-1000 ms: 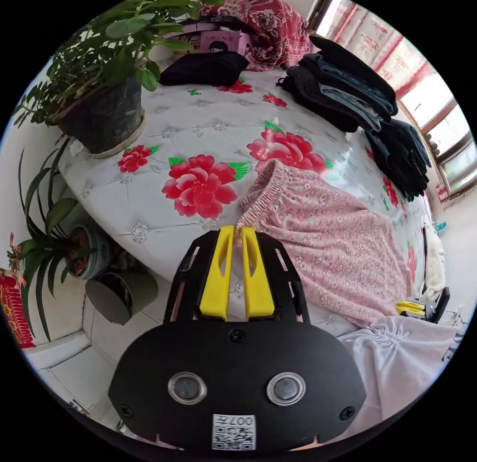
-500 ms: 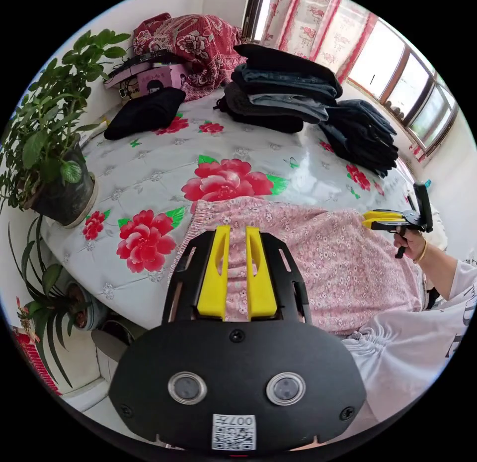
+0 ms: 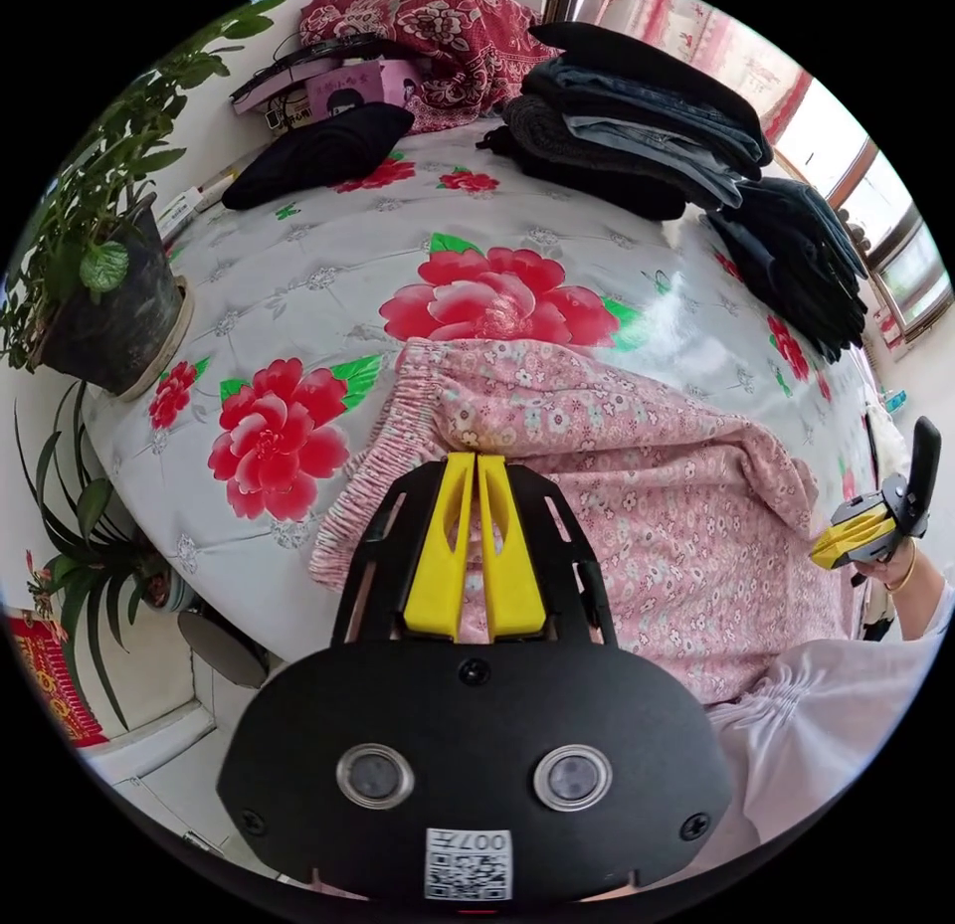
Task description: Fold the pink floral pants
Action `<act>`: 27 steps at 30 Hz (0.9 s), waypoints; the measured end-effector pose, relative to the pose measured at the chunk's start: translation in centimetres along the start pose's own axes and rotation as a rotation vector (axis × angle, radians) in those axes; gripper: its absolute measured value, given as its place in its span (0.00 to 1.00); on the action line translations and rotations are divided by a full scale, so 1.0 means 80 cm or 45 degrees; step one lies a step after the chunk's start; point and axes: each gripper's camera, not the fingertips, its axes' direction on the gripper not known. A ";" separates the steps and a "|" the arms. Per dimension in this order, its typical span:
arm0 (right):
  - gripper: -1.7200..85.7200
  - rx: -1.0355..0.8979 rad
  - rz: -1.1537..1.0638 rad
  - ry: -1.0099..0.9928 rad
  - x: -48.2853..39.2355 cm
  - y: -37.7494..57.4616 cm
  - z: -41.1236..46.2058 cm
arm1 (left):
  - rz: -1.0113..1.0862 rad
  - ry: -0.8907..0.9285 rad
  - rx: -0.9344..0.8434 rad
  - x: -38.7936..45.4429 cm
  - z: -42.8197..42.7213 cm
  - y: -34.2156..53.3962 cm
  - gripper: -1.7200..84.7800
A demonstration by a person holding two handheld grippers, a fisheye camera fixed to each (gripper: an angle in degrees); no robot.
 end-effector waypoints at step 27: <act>0.02 0.872 1.025 -0.094 0.230 0.140 -0.201 | -0.095 0.002 0.039 -0.132 0.151 0.026 0.01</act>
